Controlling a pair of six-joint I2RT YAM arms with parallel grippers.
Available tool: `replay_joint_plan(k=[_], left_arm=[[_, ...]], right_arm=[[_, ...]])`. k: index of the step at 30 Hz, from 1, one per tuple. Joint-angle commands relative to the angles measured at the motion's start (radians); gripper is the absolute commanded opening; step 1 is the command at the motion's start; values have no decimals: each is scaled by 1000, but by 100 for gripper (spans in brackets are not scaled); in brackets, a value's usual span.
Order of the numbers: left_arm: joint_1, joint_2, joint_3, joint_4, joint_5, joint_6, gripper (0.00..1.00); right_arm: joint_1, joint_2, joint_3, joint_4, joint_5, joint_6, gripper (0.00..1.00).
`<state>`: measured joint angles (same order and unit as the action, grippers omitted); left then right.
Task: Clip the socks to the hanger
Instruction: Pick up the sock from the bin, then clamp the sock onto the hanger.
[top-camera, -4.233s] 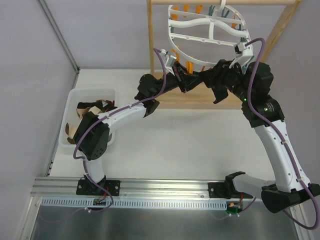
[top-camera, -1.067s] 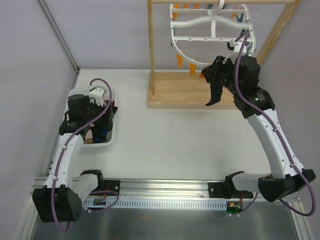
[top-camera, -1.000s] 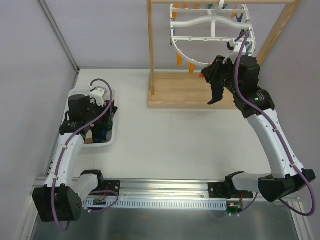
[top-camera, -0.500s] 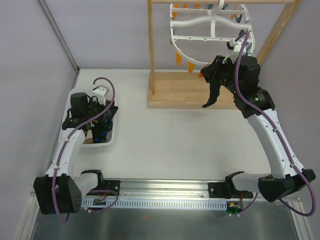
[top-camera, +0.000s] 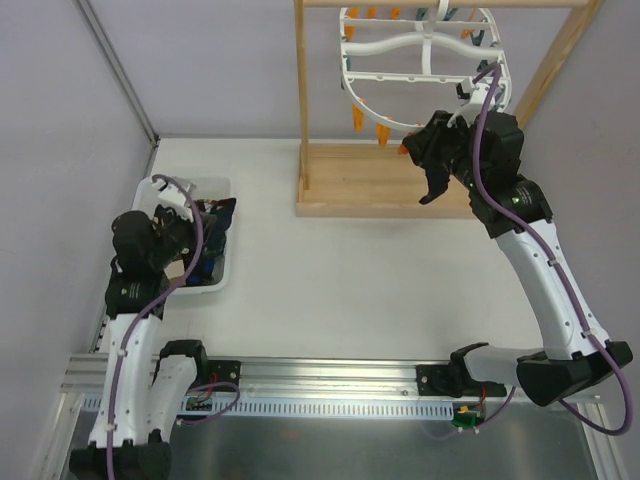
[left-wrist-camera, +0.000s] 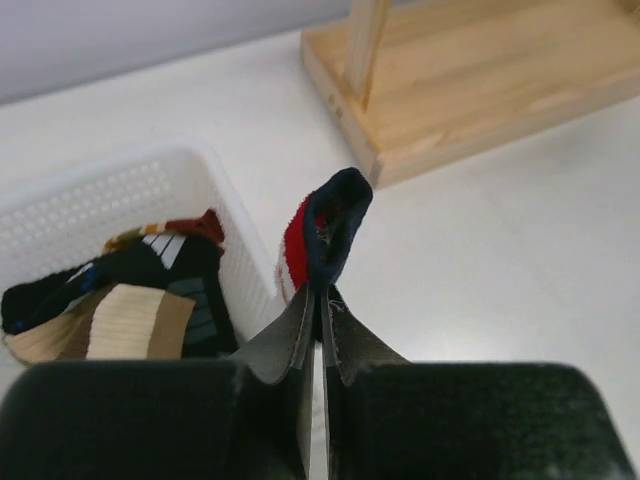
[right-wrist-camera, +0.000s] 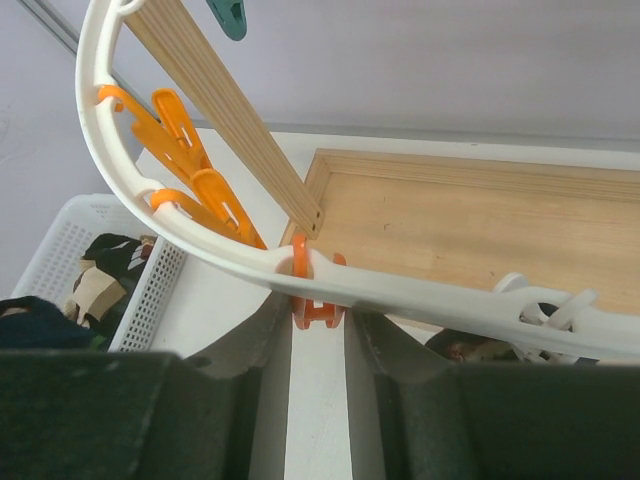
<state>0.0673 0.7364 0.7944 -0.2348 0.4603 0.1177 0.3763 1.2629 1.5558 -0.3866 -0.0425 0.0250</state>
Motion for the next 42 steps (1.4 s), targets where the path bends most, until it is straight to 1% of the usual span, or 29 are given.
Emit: replay_joint_plan(k=[1, 3, 7, 11, 13, 14, 15, 17, 18, 19, 20, 21, 22, 25, 26, 29, 30, 31, 35, 36, 42], left_arm=[[9, -142, -35, 34, 110, -147, 0], [9, -182, -41, 38, 145, -220, 0], [8, -244, -37, 77, 222, -312, 0], [2, -230, -21, 153, 288, -391, 0], [-15, -195, -9, 204, 305, -438, 0], [-27, -183, -8, 221, 308, -458, 0], [-64, -157, -3, 260, 299, -464, 0], [-128, -129, 2, 290, 278, -470, 0], [-165, -96, 11, 305, 241, -471, 0], [-252, -75, 15, 333, 213, -466, 0], [-292, -56, 23, 347, 195, -455, 0], [-331, -11, 26, 360, 148, -452, 0], [-398, 12, 31, 388, 129, -448, 0], [-464, 96, 49, 445, 92, -452, 0], [-492, 116, 52, 501, 95, -461, 0], [-524, 205, 83, 593, 121, -495, 0], [-540, 318, 156, 624, 148, -545, 0], [-540, 319, 157, 624, 149, -546, 0], [-589, 444, 241, 699, 210, -579, 0], [-604, 496, 285, 721, 242, -584, 0], [-627, 671, 446, 807, 345, -662, 0]], right_arm=[[-8, -39, 16, 40, -8, 4, 3], [-10, -36, 18, 37, -8, 6, 3], [-11, -20, 23, 35, -22, 6, 3], [-10, 3, 38, 43, -59, 16, 3], [-11, 9, 44, 41, -62, 16, 2], [-11, 7, 43, 46, -65, 16, 2], [-11, 6, 41, 49, -68, 15, 2], [-11, 0, 41, 52, -74, 12, 2], [-11, -3, 40, 55, -74, 9, 2], [-11, -7, 36, 57, -74, 7, 2], [-11, -11, 33, 60, -77, 6, 2], [-10, -13, 32, 60, -79, 6, 2], [-11, -14, 32, 66, -82, 6, 2], [-10, -17, 26, 71, -109, 1, 2], [-11, -16, 24, 72, -123, 0, 2], [-10, -23, 21, 80, -141, -8, 2], [-11, -37, 15, 86, -152, -14, 2], [-11, -37, 12, 86, -152, -14, 2], [-13, -40, 9, 97, -155, -17, 2], [-13, -39, 13, 97, -163, -16, 2], [-13, -36, 21, 98, -218, 0, 2]])
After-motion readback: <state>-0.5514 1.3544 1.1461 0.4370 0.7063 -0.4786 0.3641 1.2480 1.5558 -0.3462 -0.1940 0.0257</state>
